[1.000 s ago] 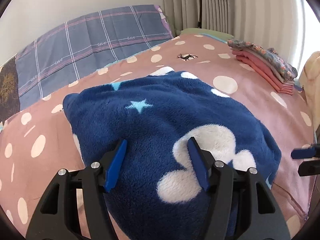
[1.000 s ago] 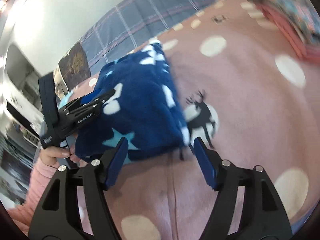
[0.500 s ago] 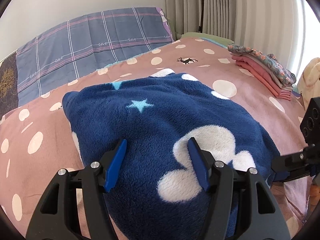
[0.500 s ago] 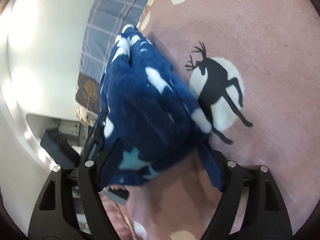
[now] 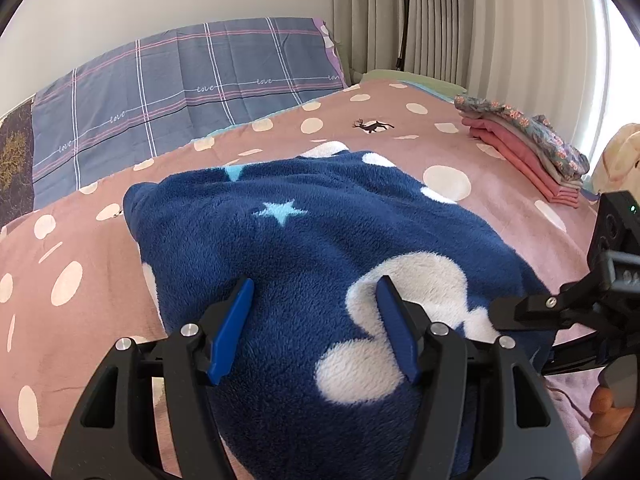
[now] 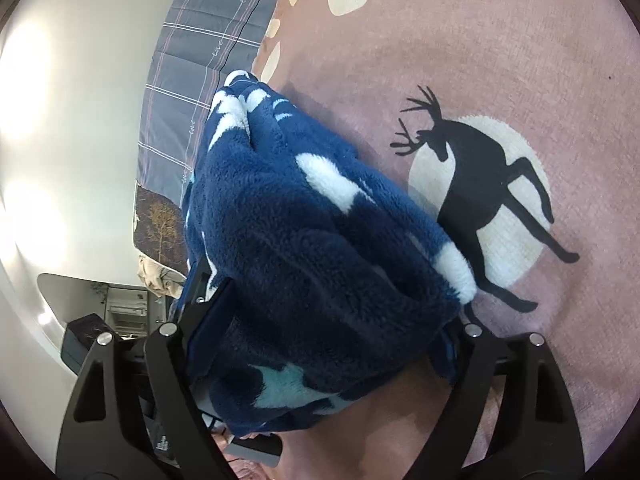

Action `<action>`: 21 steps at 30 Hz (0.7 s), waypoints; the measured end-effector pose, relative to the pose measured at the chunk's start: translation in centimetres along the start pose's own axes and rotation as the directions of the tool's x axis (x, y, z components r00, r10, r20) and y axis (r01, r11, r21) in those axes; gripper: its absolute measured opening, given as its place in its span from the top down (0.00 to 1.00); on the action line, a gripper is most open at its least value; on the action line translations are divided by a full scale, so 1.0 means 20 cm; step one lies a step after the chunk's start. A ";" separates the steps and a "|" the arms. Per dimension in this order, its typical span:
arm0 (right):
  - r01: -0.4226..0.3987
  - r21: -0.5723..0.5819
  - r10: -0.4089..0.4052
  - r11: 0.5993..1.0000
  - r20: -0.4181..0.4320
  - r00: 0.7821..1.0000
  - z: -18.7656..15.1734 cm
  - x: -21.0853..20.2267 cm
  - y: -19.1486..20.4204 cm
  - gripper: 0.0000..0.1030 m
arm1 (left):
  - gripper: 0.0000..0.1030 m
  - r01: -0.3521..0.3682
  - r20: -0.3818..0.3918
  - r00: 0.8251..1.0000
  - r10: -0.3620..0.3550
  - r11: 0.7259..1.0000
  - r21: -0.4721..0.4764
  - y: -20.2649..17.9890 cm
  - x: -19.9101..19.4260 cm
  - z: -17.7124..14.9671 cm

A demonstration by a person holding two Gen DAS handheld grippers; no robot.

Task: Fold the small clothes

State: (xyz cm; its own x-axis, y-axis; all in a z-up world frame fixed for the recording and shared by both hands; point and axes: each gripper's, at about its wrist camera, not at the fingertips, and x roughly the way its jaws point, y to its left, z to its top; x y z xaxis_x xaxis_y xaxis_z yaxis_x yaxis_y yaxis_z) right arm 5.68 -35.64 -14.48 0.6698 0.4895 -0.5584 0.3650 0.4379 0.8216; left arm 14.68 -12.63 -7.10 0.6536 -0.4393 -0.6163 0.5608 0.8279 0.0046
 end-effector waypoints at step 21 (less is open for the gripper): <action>0.013 -0.042 -0.014 0.999 -0.030 0.999 -0.01 0.03 0.02 0.19 | 0.04 0.198 -0.050 0.955 -0.293 0.754 -0.627 0.80 0.58 0.07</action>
State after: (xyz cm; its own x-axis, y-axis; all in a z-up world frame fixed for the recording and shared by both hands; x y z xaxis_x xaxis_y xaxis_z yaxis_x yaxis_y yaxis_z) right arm 6.13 -35.08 -14.52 0.6446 0.5058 -0.5733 0.3460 0.4756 0.8087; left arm 31.96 -4.98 -13.00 0.4343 -0.6442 -0.6296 0.2335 0.7556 -0.6120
